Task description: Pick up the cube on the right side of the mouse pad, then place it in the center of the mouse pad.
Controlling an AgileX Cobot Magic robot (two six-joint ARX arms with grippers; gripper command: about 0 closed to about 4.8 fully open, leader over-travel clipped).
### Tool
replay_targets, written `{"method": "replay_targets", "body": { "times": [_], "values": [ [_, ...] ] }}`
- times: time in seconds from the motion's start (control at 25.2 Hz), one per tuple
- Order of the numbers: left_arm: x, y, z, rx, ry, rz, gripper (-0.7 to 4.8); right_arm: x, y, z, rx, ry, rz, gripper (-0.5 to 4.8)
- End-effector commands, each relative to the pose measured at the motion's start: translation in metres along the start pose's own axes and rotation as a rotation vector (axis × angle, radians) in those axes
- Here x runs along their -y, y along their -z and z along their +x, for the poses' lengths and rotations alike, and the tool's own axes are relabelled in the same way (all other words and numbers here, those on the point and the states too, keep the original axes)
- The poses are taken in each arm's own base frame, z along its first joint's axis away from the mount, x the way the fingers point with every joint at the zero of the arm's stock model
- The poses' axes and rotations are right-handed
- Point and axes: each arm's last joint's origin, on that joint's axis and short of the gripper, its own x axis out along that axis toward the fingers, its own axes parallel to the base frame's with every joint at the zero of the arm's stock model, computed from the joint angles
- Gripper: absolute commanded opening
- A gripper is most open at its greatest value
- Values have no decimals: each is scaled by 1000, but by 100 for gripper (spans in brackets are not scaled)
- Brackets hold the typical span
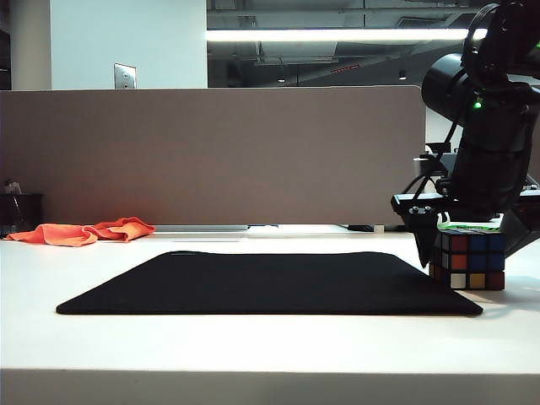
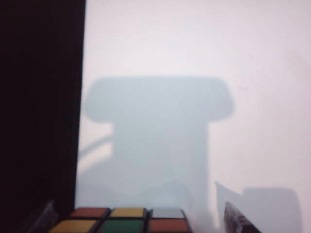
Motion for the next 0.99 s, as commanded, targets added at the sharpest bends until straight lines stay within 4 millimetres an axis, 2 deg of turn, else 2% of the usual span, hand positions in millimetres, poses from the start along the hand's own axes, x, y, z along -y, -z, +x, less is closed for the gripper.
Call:
{"method": "replay_targets", "body": {
  "times": [0.04, 0.36, 0.52, 0.75, 0.99],
  "values": [
    [0, -2, 0, 8, 2, 6, -6, 0, -3, -2, 23, 0, 5, 479],
    [0, -2, 0, 9, 2, 7, -6, 0, -3, -2, 19, 1, 4, 474],
    [0, -2, 0, 9, 2, 7, -6, 0, -2, -2, 15, 1, 3, 447],
    [0, -2, 0, 8, 2, 6, -6, 0, -1, -2, 4, 4, 1, 364],
    [0, -2, 0, 9, 2, 7, -6, 0, 0, -2, -5, 6, 0, 354]
  ]
}}
